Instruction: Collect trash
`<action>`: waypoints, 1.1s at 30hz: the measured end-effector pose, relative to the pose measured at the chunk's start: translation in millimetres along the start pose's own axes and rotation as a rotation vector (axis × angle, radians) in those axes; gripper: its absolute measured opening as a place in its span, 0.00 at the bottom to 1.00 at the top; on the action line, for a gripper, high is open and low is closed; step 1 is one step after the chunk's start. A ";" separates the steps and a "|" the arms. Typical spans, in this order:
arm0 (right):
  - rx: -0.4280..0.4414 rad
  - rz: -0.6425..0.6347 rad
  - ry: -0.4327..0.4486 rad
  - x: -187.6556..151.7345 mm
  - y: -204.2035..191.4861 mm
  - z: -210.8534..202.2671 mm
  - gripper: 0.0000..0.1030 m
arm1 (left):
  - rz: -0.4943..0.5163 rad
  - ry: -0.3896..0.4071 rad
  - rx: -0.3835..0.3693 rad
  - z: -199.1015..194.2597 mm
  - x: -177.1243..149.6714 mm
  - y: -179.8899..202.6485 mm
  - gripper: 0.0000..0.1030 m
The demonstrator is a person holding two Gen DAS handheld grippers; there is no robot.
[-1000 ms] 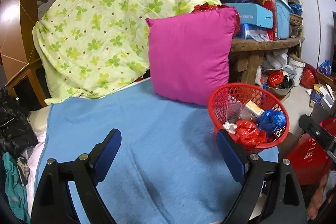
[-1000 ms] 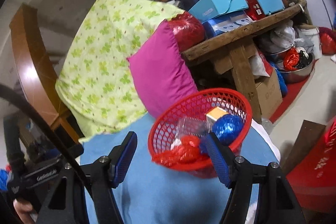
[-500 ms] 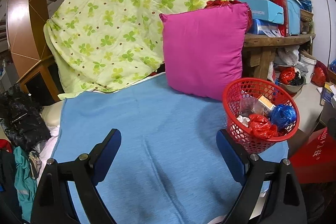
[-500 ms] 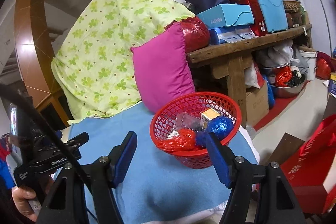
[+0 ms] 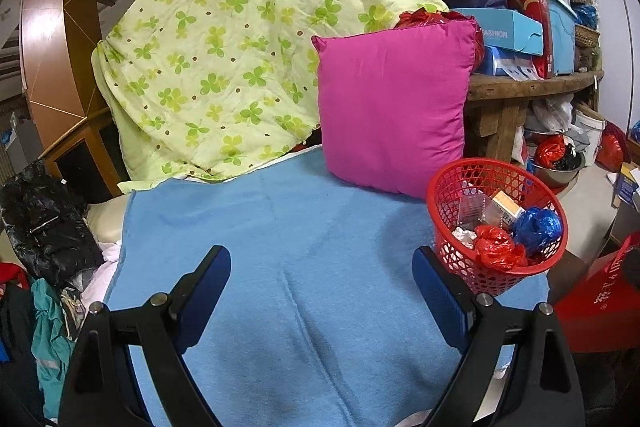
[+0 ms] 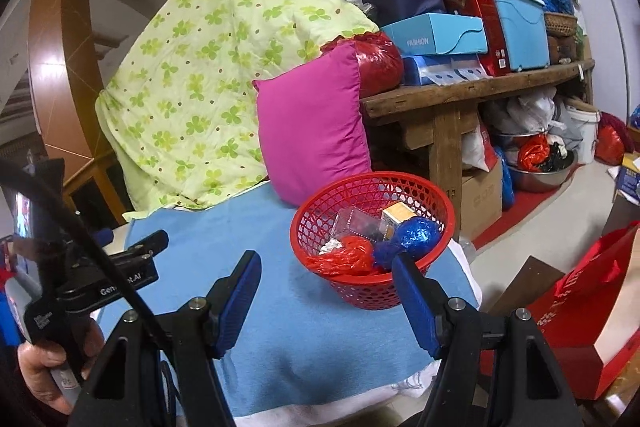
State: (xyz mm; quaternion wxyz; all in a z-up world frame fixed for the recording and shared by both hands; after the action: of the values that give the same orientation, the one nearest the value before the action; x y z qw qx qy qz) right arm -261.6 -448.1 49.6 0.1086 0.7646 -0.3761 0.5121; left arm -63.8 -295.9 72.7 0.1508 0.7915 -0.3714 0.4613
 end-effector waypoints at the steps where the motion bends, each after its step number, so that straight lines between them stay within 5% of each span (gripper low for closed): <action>1: -0.006 -0.005 0.001 -0.3 -0.5 0.4 0.69 | -0.001 0.000 -0.004 -0.2 0.0 0.1 0.89; 33: -0.026 -0.080 -0.031 -9.2 -32.0 7.4 0.70 | -0.006 0.011 -0.010 -7.1 -6.0 -10.7 0.90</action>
State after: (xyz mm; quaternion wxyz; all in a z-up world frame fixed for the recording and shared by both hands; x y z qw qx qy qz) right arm -236.2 -425.6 45.3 0.1331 0.7855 -0.3534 0.4903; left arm -62.2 -281.8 72.5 0.1582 0.7893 -0.3704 0.4634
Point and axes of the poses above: each gripper's, at about its wrist camera, not at the fingertips, and z roughly the way its jaws point, y to its right, x to its top, the point moved 9 cm from there along z, roughly the way its jaws point, and after that the axes turned 10 degrees about -x, right-handed, at the moved point
